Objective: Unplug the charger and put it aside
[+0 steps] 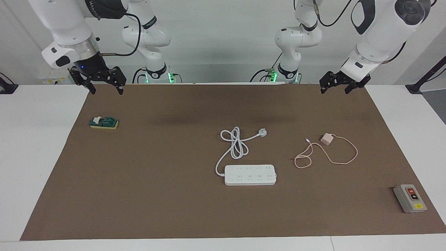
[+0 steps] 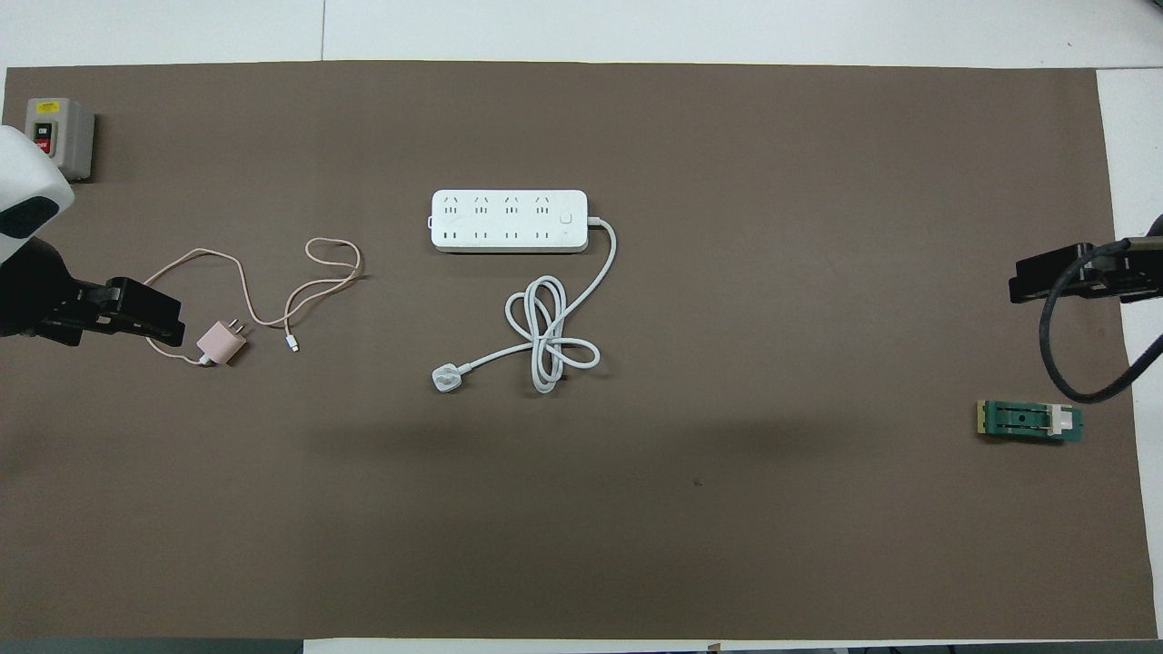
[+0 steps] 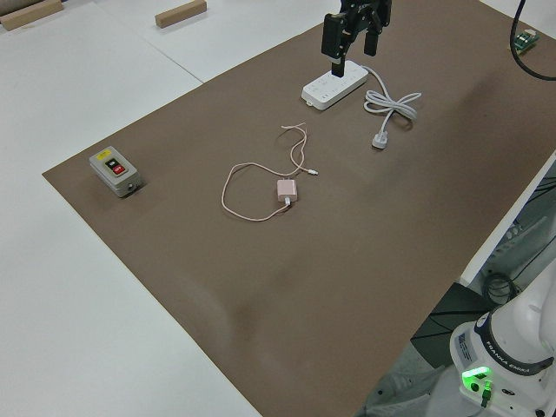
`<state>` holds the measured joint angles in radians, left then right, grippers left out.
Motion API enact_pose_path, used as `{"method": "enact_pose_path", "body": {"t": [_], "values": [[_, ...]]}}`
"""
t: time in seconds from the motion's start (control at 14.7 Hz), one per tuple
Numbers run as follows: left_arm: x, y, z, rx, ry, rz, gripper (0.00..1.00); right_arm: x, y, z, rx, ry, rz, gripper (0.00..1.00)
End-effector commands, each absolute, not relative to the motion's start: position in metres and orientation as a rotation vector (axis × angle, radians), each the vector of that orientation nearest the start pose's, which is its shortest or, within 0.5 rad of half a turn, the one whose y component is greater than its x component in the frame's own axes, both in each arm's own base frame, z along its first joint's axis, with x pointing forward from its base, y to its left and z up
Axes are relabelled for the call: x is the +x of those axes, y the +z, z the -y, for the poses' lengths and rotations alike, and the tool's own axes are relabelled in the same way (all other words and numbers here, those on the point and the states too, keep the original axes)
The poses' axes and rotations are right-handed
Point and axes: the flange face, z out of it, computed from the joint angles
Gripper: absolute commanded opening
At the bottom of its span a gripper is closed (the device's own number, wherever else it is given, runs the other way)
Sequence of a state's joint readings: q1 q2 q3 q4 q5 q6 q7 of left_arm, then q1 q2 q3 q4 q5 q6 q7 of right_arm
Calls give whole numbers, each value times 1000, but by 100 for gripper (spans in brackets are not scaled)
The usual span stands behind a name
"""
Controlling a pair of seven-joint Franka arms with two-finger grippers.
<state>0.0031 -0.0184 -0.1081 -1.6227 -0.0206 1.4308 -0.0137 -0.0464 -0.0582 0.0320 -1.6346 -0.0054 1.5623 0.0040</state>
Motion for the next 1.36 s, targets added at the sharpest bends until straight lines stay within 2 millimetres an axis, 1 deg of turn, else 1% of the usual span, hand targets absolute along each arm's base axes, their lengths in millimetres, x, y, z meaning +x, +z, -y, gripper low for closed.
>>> {"method": "enact_pose_path", "body": {"t": [0.0,0.2,0.27,0.48,0.68,1.15,1.29], "values": [[524,605,59,-3134,250,-174,100,535,629,10,-3126,35,43,100],[527,606,59,-3139,202,-177,100,534,629,6,-3125,35,46,100],[528,603,59,-3139,204,-179,100,533,629,4,-3125,38,46,100],[528,601,60,-3138,204,-179,100,533,628,2,-3123,34,-26,100],[528,602,60,-3139,197,-176,100,533,629,-7,-3124,29,-5,100],[533,607,63,-3145,122,-181,100,532,627,-11,-3124,39,7,100],[535,608,63,-3146,101,-183,100,532,627,-17,-3124,39,22,100]]}}
